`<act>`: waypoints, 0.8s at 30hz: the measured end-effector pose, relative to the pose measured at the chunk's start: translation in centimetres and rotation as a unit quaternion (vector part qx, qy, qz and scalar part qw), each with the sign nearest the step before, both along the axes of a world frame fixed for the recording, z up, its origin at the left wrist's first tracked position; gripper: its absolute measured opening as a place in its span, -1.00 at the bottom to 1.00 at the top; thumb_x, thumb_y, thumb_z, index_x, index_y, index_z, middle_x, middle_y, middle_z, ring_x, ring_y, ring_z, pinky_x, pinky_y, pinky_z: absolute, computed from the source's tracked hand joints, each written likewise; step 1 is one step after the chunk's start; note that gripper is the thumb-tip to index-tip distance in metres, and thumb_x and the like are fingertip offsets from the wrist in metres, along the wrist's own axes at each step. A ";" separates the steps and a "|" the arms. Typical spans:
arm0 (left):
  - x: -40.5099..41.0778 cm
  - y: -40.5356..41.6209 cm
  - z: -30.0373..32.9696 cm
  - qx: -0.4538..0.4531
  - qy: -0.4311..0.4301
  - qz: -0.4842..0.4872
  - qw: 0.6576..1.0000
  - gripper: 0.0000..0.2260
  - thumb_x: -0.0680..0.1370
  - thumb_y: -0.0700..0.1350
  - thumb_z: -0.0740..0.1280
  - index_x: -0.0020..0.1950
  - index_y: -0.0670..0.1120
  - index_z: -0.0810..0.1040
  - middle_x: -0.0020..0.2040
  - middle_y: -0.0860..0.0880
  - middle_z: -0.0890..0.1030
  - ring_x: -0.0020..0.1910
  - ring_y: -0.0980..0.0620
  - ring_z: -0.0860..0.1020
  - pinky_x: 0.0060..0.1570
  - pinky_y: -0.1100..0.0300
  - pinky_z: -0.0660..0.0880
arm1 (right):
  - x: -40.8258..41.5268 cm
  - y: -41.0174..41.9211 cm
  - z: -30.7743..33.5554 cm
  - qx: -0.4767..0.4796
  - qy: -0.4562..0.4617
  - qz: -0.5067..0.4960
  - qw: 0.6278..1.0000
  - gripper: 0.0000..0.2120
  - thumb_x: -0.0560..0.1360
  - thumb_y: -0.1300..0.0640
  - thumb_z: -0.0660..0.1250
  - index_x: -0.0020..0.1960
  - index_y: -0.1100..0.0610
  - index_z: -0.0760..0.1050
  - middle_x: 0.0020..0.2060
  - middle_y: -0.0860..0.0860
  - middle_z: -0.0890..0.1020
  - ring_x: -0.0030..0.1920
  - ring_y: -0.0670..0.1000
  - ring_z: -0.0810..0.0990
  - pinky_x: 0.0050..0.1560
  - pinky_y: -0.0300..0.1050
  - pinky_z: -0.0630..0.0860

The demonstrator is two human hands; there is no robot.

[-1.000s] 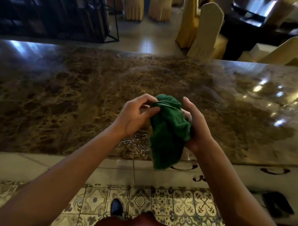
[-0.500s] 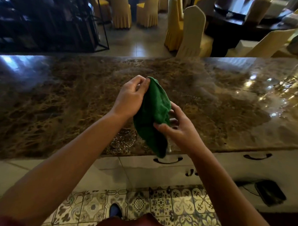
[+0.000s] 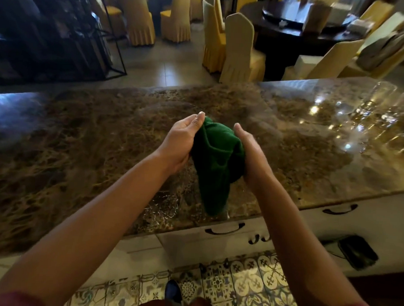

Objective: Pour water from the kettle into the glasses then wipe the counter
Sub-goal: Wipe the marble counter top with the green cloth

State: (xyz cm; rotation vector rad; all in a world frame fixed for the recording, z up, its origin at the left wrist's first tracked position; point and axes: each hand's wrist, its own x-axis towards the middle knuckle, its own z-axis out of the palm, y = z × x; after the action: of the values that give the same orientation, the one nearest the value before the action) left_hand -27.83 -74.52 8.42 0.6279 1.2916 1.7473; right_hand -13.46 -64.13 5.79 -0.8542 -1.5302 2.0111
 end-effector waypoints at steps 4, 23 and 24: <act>-2.7 1.0 -0.8 -0.028 0.118 0.007 0.993 -0.74 0.71 -0.04 0.23 -0.03 -0.19 0.55 -0.14 -0.19 0.55 -0.14 -0.11 0.56 -0.02 -0.04 0.57 | 0.5 -1.0 -1.4 -0.032 0.040 0.172 0.984 -0.28 0.50 -0.31 0.41 0.52 0.04 0.40 0.36 0.11 0.63 0.37 0.15 0.60 0.34 0.10 0.57; -16.6 2.8 -8.2 -0.282 0.460 0.058 0.840 -0.83 0.64 -0.01 0.32 0.15 -0.05 0.61 0.06 -0.03 0.62 0.00 0.04 0.54 -0.01 0.16 0.43 | -1.4 7.4 -3.1 0.487 -0.390 0.014 0.781 -0.51 0.46 -0.38 0.40 0.22 -0.07 0.63 -0.02 -0.03 0.74 -0.08 -0.01 0.71 -0.03 0.03 0.68; -17.1 2.8 -9.2 -0.310 0.474 0.039 0.824 -0.82 0.64 0.00 0.32 0.17 -0.05 0.61 0.12 -0.06 0.61 0.05 0.02 0.54 0.02 0.13 0.43 | -1.5 6.8 -4.5 0.462 -0.411 0.059 0.784 -0.47 0.45 -0.45 0.35 0.20 -0.10 0.65 -0.06 -0.06 0.75 -0.11 -0.04 0.71 -0.06 0.02 0.68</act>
State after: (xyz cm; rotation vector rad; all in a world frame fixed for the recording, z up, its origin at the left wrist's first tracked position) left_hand -44.93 -71.73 -0.77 1.1045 2.4438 0.8975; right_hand -15.01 -57.30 1.33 -1.2247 -2.7028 0.6141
